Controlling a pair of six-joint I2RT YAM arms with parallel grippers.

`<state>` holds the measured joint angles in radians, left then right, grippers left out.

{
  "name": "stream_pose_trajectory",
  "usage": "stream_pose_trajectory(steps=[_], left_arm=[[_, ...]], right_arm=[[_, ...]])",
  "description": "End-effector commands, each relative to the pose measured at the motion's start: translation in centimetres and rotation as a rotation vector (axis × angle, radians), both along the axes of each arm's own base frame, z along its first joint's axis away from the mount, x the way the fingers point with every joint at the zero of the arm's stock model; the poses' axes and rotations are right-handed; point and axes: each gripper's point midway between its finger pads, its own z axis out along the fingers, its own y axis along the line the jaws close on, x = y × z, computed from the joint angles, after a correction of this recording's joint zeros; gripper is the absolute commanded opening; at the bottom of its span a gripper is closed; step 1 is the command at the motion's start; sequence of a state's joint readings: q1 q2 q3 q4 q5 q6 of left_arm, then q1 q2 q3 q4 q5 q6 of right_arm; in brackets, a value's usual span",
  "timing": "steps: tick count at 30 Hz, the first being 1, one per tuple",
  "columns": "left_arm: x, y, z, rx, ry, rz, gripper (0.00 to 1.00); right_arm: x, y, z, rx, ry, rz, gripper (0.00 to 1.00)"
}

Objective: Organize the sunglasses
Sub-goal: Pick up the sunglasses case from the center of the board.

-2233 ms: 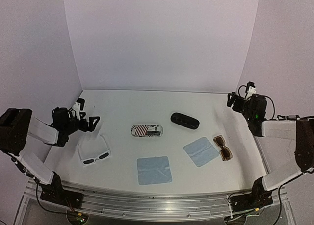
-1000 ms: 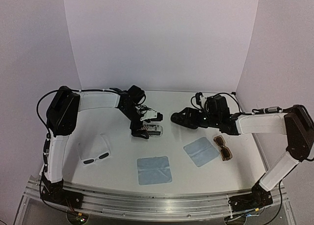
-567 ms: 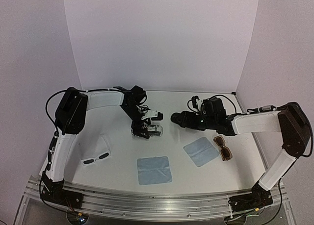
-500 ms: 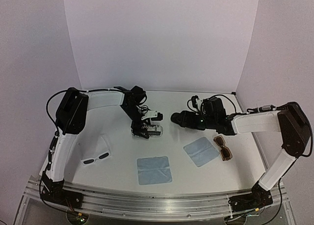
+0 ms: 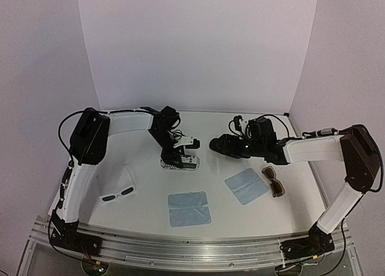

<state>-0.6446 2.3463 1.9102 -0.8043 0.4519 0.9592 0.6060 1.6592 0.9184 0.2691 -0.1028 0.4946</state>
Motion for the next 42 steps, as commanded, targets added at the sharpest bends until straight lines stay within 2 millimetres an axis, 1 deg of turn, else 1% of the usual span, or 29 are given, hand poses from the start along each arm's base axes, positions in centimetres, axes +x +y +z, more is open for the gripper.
stream_pose_trajectory(steps=[1,3,6,8,10,11,14,15,17,18,22,27,29,30,33,36,37,38,42], left_arm=[[0.4,-0.2,1.0,-0.023,-0.011,0.001,0.63],[0.3,0.0,0.7,-0.011,-0.009,0.002,0.6],[0.0,0.3,0.3,0.001,-0.009,-0.001,0.5],[-0.1,0.6,0.2,0.005,-0.017,-0.004,0.46],[-0.2,0.7,0.3,0.003,-0.036,-0.013,0.43],[-0.1,0.7,0.5,-0.002,-0.046,-0.013,0.39],[-0.1,0.6,1.3,-0.014,-0.056,-0.01,0.26],[-0.1,0.6,1.5,-0.016,-0.053,-0.003,0.19],[0.3,0.4,1.7,-0.018,-0.039,0.033,0.03],[0.5,0.3,1.7,-0.016,-0.022,0.061,0.01],[0.3,0.1,2.7,-0.059,0.105,0.177,0.0],[0.8,0.4,5.4,-0.178,0.27,0.384,0.0],[0.9,0.4,6.4,-0.231,0.365,0.476,0.0],[0.8,0.5,6.6,-0.249,0.419,0.517,0.0],[0.6,0.6,7.2,-0.303,0.553,0.612,0.0],[0.2,0.9,8.5,-0.365,0.646,0.648,0.0],[0.2,0.9,9.0,-0.379,0.661,0.656,0.0],[0.2,0.9,9.7,-0.39,0.676,0.658,0.0],[-0.4,0.9,13.0,-0.466,0.749,0.626,0.0]], right_arm=[[0.5,1.0,1.6,0.028,-0.042,0.023,0.98],[0.4,1.1,1.7,0.032,-0.042,0.027,0.98],[0.3,1.2,2.0,0.043,-0.041,0.033,0.98],[0.2,1.3,2.1,0.047,-0.042,0.038,0.98],[0.1,1.3,2.2,0.049,-0.041,0.04,0.98],[0.1,1.3,2.3,0.05,-0.042,0.04,0.98],[0.0,1.5,2.4,0.06,-0.041,0.047,0.98],[0.0,1.6,2.4,0.065,-0.039,0.052,0.98],[-0.2,1.9,2.3,0.081,-0.027,0.067,0.98],[-0.4,2.2,2.1,0.091,-0.019,0.08,0.98],[-1.1,3.2,1.8,0.124,0.004,0.114,0.98],[-1.8,4.2,1.7,0.194,0.028,0.127,0.98],[-2.1,4.7,1.3,0.228,0.039,0.123,0.97],[-2.2,5.2,0.8,0.238,0.05,0.124,0.96],[-2.4,7.2,-0.5,0.266,0.082,0.14,0.94],[-2.8,9.6,-0.9,0.343,0.113,0.179,0.91],[-2.8,10.3,-0.7,0.377,0.111,0.189,0.9],[-2.8,10.7,-1.0,0.402,0.124,0.194,0.89],[-2.9,12.0,0.6,0.51,0.071,0.252,0.88]])
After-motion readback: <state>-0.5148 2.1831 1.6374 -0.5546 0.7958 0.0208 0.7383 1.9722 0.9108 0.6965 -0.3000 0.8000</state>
